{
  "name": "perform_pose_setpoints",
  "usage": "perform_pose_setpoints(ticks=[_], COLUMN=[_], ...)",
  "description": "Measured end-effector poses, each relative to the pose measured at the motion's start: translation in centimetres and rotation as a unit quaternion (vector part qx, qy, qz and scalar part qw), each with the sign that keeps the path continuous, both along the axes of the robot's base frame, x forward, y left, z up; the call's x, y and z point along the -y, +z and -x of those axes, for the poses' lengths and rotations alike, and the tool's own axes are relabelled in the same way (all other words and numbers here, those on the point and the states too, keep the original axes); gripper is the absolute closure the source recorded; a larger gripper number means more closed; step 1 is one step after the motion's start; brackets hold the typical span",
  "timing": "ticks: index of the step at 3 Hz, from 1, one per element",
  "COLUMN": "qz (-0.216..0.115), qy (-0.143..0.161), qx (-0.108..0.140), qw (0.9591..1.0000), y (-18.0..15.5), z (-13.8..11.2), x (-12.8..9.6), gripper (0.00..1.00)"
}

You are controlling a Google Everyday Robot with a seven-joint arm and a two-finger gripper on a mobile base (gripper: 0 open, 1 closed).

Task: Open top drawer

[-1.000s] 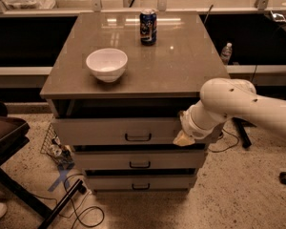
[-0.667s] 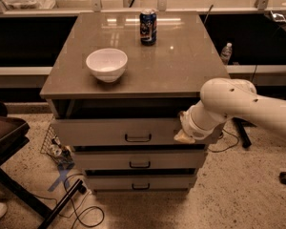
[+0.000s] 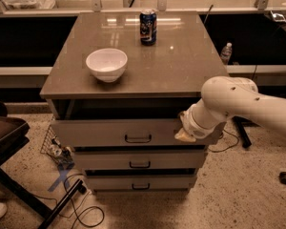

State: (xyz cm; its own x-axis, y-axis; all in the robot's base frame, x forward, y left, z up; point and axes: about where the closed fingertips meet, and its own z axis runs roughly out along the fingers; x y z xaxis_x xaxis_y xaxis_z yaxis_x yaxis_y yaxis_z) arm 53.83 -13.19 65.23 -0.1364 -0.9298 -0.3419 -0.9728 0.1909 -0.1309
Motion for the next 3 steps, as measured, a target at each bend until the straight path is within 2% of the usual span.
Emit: perform_pose_setpoints(ticks=[2, 3], qz=[0.0, 0.0], qy=[0.0, 0.0], qx=[0.0, 0.0], qw=[1.0, 1.0], y=[0.01, 0.03], z=[0.0, 0.0], x=[0.0, 0.0], gripper=[0.97, 0.74])
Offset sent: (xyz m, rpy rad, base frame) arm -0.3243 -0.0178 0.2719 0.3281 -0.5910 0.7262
